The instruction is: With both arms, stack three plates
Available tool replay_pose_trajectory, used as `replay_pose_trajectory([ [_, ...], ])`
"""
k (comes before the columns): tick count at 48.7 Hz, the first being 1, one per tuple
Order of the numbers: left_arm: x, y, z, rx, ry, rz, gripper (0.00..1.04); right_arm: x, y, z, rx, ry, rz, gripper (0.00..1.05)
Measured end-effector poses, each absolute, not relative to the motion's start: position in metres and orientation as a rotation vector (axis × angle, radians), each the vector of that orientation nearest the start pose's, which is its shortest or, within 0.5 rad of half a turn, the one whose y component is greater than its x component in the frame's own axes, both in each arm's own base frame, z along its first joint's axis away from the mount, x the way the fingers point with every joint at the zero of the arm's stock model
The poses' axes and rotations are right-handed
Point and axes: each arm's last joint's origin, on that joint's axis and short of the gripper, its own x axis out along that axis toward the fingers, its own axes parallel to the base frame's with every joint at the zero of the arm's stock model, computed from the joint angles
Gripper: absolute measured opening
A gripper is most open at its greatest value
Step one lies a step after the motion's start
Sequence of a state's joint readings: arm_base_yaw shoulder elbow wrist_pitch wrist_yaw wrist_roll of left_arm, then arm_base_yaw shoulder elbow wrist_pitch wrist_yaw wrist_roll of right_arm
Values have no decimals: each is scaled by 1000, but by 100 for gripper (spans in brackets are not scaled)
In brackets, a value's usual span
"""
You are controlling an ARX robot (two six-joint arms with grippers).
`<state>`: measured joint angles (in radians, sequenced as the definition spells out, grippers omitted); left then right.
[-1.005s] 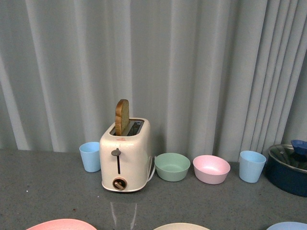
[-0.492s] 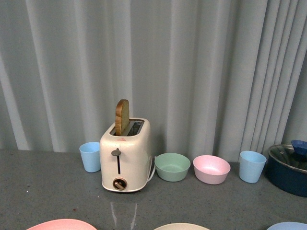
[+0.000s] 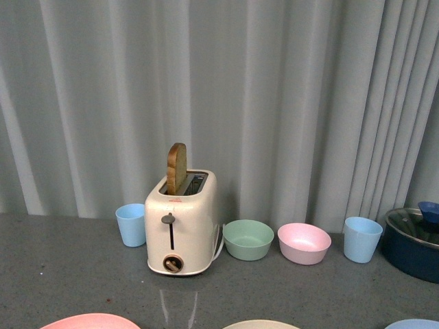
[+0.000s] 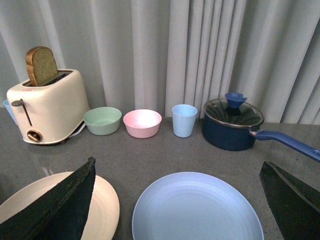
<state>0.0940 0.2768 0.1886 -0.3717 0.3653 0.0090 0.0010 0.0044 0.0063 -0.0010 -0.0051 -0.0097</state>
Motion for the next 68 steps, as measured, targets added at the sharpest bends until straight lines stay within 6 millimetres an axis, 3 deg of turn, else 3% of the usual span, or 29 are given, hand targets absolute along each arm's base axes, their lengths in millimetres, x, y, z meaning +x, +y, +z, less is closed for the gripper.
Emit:
replay_pose_trajectory([
  [8, 126, -1, 185, -91, 518, -316, 98, 98, 0, 165, -10, -1, 2, 97],
  [13, 161, -1, 204, -26, 494, -333, 98, 98, 0, 165, -10, -1, 3, 97],
  [17, 189, 0, 207, 0, 530, -341, 98, 98, 0, 165, -10, -1, 2, 97],
  [28, 264, 5, 184, 69, 762, -351, 98, 98, 0, 165, -10, -1, 2, 97],
  [37, 316, 26, 151, 127, 964, -333, 98, 98, 0, 165, -10, -1, 2, 97],
  [54, 344, 58, 112, 174, 1080, -273, 98, 98, 0, 165, -10, -1, 2, 97],
  [60, 347, 61, 93, 168, 1112, -265, 98, 98, 0, 165, -10, -1, 2, 97],
  [68, 349, 61, 84, 169, 1112, -260, 98, 98, 0, 165, -10, -1, 2, 97],
])
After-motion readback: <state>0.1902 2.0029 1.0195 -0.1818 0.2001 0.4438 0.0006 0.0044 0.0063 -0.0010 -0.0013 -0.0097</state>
